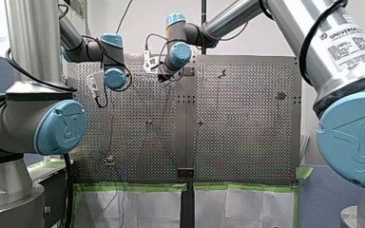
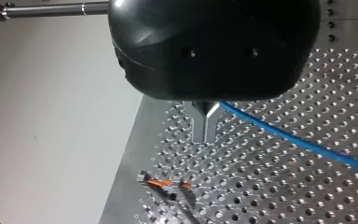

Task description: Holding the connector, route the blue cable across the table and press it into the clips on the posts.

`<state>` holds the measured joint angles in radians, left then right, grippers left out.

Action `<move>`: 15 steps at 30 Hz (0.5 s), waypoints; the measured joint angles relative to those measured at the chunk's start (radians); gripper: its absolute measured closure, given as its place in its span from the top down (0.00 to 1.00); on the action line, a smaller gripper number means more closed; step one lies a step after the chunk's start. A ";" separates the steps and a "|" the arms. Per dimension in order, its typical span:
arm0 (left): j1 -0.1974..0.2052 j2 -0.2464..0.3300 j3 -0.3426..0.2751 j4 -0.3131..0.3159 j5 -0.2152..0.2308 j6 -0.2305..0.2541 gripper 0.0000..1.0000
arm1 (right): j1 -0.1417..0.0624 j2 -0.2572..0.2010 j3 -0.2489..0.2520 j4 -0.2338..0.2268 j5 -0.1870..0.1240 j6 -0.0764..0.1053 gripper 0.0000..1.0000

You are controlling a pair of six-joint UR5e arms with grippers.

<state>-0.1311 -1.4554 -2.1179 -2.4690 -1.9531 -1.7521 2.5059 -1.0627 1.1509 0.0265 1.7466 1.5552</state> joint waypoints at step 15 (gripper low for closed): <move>0.045 -0.010 0.028 -0.013 0.002 0.006 0.00 | 0.001 0.086 -0.128 0.033 -0.003 0.005 0.00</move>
<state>-0.0860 -1.4658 -2.0900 -2.4822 -1.9511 -1.7463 2.5065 -0.9766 1.0230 0.0594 1.7435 1.5607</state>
